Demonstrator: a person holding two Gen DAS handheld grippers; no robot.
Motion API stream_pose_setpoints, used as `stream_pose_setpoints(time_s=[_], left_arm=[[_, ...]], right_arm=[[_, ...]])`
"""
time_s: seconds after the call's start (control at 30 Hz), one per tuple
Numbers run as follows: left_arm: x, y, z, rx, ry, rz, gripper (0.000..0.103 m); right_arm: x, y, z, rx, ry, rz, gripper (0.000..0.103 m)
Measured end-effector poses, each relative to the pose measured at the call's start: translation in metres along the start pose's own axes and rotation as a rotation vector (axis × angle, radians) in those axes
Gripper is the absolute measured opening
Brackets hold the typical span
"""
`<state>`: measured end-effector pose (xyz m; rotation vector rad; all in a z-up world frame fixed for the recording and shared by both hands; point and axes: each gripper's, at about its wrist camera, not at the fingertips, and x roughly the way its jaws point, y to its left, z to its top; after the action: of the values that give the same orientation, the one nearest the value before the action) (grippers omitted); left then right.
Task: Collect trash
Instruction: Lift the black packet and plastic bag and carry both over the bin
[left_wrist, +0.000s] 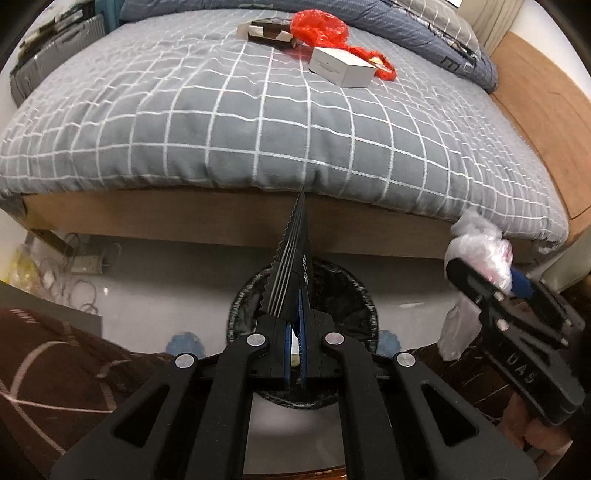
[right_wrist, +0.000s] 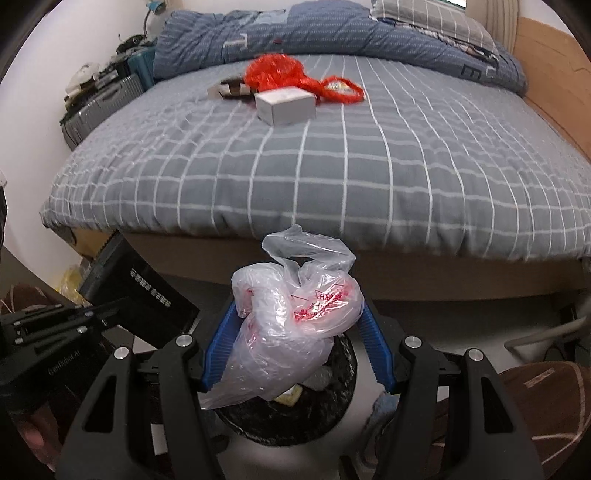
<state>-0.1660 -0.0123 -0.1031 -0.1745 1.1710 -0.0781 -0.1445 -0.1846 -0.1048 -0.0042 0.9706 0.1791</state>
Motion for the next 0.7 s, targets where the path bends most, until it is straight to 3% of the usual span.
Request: stream_pose_setpoints(time_s=[0.7], left_arm=[[0.091,-0.022,-0.002,0.088,0.114,-0.018,0.003]], right_arm=[[0.062,-0.042,-0.009,0.058,0.112,-0.081,0.06]])
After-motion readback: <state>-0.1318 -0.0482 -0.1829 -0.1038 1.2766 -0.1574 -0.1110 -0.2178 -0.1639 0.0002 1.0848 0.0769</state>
